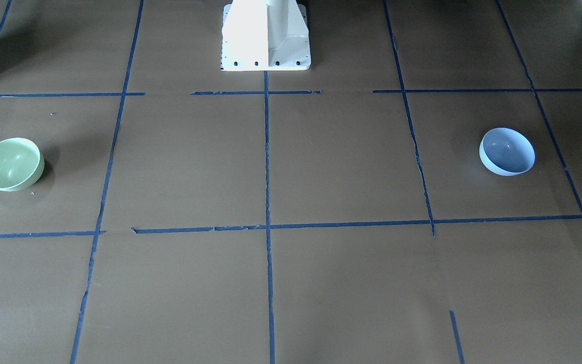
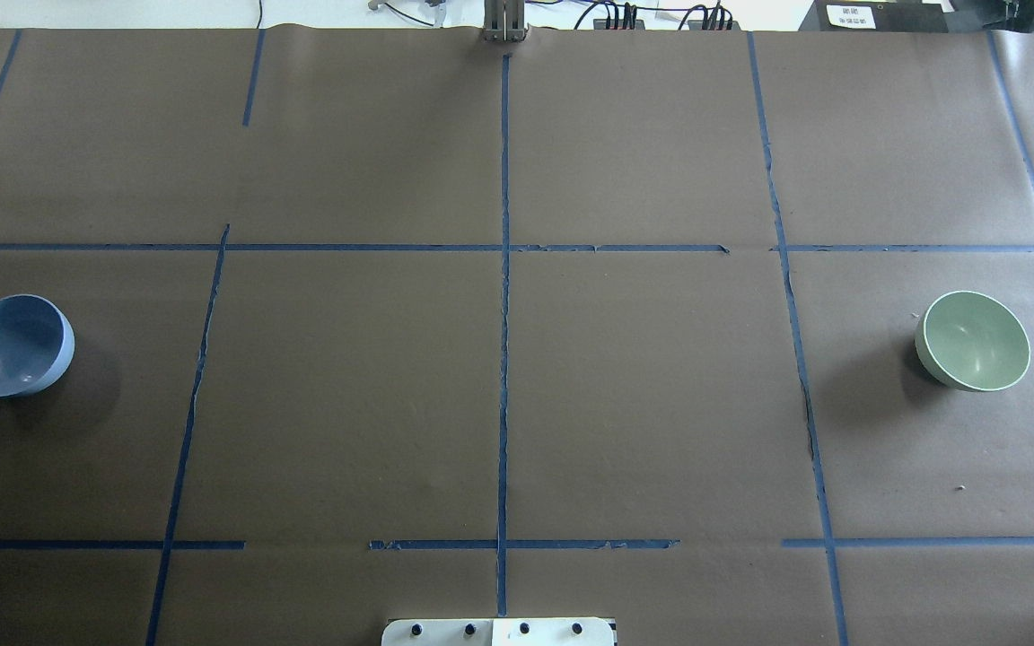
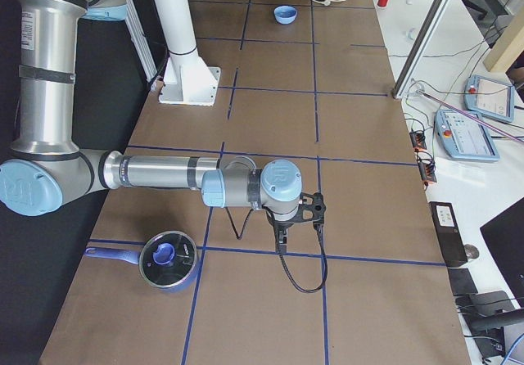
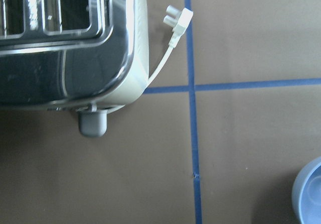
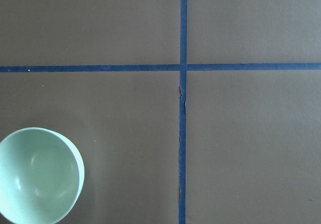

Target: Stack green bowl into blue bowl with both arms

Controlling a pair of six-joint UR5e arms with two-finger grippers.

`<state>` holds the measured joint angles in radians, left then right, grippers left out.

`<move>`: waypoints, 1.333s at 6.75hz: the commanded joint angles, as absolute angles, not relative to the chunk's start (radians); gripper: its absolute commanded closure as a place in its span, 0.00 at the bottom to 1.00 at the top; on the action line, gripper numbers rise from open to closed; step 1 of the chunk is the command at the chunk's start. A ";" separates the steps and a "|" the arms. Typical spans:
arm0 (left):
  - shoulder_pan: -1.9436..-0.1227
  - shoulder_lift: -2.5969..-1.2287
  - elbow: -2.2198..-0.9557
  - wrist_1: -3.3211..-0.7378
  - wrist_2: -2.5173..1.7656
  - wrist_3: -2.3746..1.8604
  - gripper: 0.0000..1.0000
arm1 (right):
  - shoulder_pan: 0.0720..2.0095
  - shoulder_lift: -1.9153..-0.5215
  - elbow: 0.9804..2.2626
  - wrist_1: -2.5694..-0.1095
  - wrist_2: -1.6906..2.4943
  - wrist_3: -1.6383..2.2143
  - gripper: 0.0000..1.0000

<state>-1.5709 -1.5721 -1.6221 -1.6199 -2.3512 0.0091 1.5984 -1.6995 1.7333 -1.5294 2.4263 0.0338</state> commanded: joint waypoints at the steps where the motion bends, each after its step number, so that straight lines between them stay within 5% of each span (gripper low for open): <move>1: -1.501 -1.578 -1.663 -1.634 -2.355 0.002 0.00 | 1.595 -1.680 1.735 -1.531 2.424 0.035 0.00; 3: -1.433 -1.582 -1.674 -1.640 -2.469 -0.096 0.00 | 1.595 -1.677 1.740 -1.529 2.425 0.034 0.00; 7: -1.211 -1.459 -1.651 -2.134 -2.355 -0.563 0.00 | 1.597 -1.677 1.736 -1.529 2.422 0.037 0.00; 9: -1.129 -1.463 -1.547 -2.245 -2.292 -0.635 0.00 | 1.597 -1.678 1.730 -1.529 2.422 0.035 0.00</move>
<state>-1.1785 -1.4646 -1.5990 -2.1791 -2.3383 -0.5950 1.5969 -1.6769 1.7336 -1.5294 2.4223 0.0364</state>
